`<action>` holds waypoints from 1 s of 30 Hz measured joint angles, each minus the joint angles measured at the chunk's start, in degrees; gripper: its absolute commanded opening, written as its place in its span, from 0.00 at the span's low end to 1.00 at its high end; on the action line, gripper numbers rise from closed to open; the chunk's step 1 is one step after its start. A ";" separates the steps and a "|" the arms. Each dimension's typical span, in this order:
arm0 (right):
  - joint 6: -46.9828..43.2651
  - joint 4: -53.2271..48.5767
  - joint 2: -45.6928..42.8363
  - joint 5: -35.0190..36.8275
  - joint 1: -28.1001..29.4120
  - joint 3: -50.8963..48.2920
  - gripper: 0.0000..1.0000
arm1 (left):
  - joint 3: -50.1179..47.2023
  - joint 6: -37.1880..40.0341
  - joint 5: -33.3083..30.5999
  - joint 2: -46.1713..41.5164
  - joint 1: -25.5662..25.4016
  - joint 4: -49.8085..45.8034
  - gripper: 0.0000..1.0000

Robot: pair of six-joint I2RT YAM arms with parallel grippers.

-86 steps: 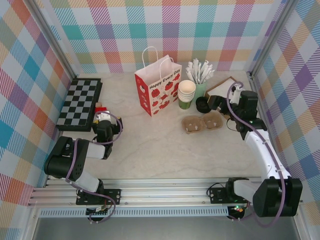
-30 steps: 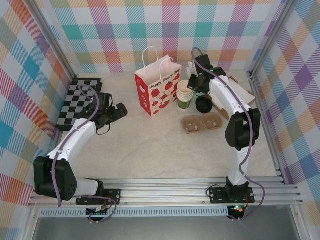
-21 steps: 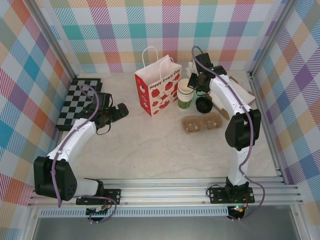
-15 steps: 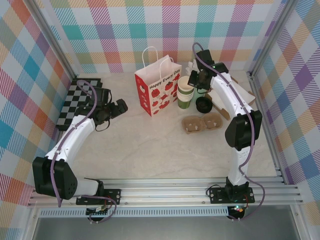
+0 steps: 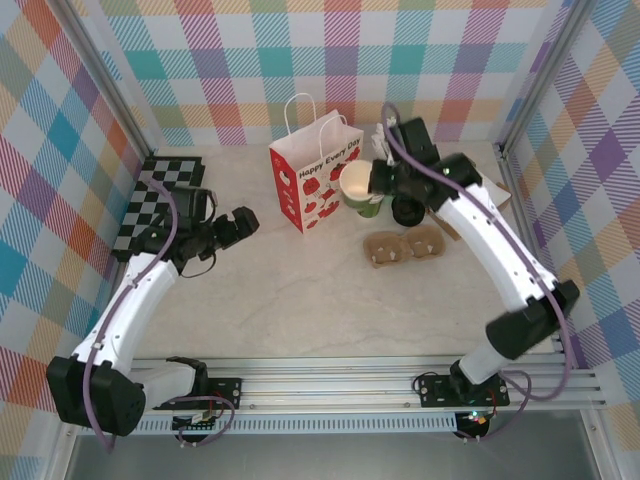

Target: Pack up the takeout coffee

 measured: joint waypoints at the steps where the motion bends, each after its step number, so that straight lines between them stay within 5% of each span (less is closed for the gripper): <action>1: 0.85 0.66 -1.75 -0.33 1.16 -3.08 0.00 | -0.46 -0.59 0.55 -0.48 -0.04 0.04 1.00; 10: 7.08 8.92 2.45 -5.18 5.79 -21.81 0.00 | -2.32 -5.01 2.71 -0.98 -4.04 1.57 1.00; 23: 9.25 20.06 8.17 -3.43 6.78 -24.87 0.03 | -3.17 -7.91 1.84 -0.17 -9.55 4.39 1.00; 27: 10.14 20.04 10.25 -2.64 6.78 -24.79 0.18 | -3.17 -7.93 1.42 1.01 -10.38 4.42 1.00; 30: 10.73 19.47 10.45 -2.56 6.78 -24.41 0.43 | -3.17 -7.93 1.42 2.10 -11.19 4.76 1.00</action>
